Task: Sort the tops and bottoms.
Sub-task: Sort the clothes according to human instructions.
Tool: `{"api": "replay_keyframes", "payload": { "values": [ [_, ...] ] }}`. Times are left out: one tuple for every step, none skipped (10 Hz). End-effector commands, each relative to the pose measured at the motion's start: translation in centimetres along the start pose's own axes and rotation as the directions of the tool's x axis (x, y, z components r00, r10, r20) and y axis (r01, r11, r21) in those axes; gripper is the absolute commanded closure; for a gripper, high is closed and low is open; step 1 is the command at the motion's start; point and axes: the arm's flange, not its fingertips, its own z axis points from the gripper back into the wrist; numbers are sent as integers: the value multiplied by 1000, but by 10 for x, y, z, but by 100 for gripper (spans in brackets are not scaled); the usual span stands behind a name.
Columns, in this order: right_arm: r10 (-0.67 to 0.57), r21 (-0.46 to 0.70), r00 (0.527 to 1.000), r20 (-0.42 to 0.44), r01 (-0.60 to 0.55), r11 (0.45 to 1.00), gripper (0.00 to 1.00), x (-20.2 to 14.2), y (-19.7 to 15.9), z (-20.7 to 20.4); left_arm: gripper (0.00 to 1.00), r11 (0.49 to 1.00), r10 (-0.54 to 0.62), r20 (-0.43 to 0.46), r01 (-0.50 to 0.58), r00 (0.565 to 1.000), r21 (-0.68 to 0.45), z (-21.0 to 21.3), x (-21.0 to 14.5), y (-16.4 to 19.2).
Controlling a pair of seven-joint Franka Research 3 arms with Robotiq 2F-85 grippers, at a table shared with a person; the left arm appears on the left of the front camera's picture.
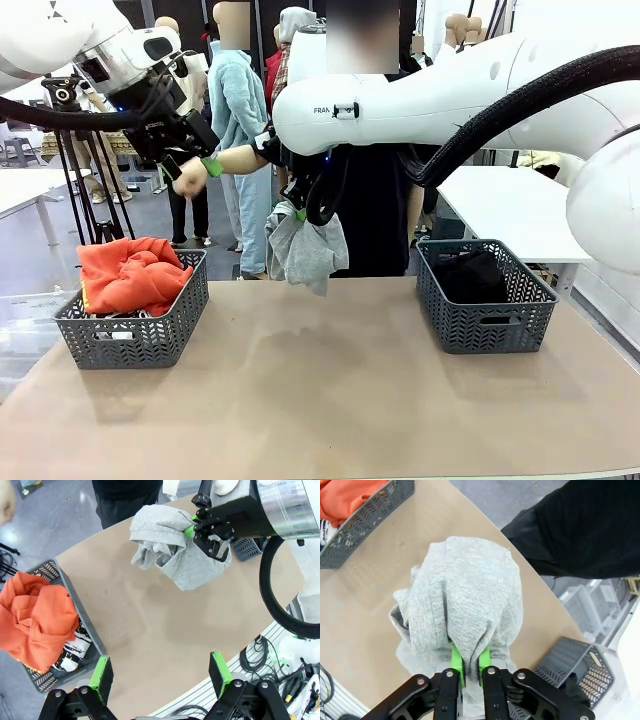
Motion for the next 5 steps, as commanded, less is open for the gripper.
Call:
{"api": "replay_keyframes", "payload": {
  "values": [
    [5,11,1000,18,-5,1000,100,5,-2,3,0,1000,2,-6,-2,1000,-1,2,-1,1],
    [5,11,1000,18,-5,1000,100,5,-2,3,0,1000,2,-6,-2,1000,-1,2,-1,1],
    [5,11,1000,18,-5,1000,100,5,-2,3,0,1000,2,-6,-2,1000,-1,2,-1,1],
    [5,11,1000,18,-5,1000,100,5,-2,3,0,1000,2,-6,-2,1000,-1,2,-1,1],
    [5,11,1000,18,-5,1000,100,5,-2,3,0,1000,2,-6,-2,1000,-1,2,-1,1]
  ]
}}
